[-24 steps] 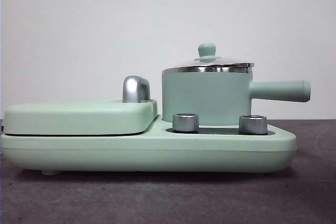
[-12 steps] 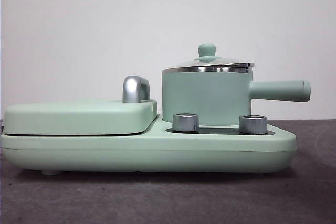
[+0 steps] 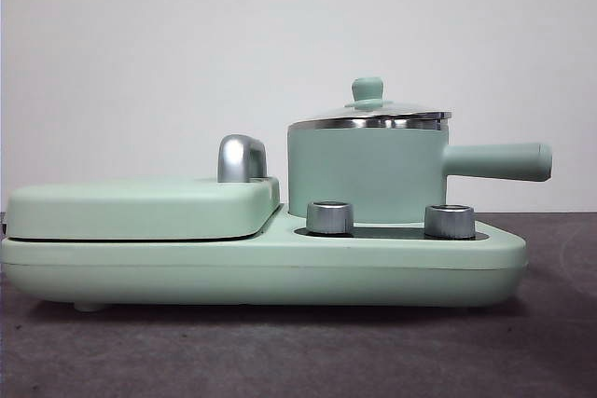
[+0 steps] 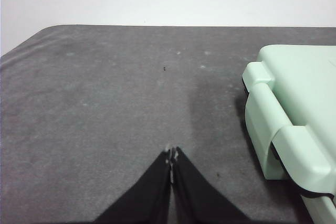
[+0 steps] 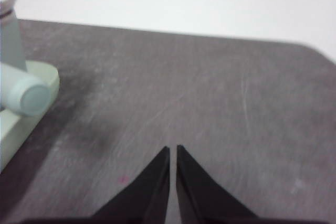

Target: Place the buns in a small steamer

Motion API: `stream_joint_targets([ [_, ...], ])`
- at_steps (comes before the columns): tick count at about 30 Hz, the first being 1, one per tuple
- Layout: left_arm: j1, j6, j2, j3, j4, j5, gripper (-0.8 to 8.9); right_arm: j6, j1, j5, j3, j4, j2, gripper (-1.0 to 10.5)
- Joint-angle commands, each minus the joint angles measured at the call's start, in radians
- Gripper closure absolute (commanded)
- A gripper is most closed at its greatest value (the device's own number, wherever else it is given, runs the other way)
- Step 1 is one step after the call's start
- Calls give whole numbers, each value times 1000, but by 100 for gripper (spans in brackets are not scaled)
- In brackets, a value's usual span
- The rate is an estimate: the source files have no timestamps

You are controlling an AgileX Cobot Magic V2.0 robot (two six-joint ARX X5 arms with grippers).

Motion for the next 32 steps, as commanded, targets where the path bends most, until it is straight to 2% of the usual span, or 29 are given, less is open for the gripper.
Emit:
stream_joint_targets([
  [1,2,14,-1,-19,-5,-5,807,46,-2,0,-4,-14,-2,928],
  [32,2,14,-1,-19,-5,-5,807,39,-3,1,-4,6,-2,928],
])
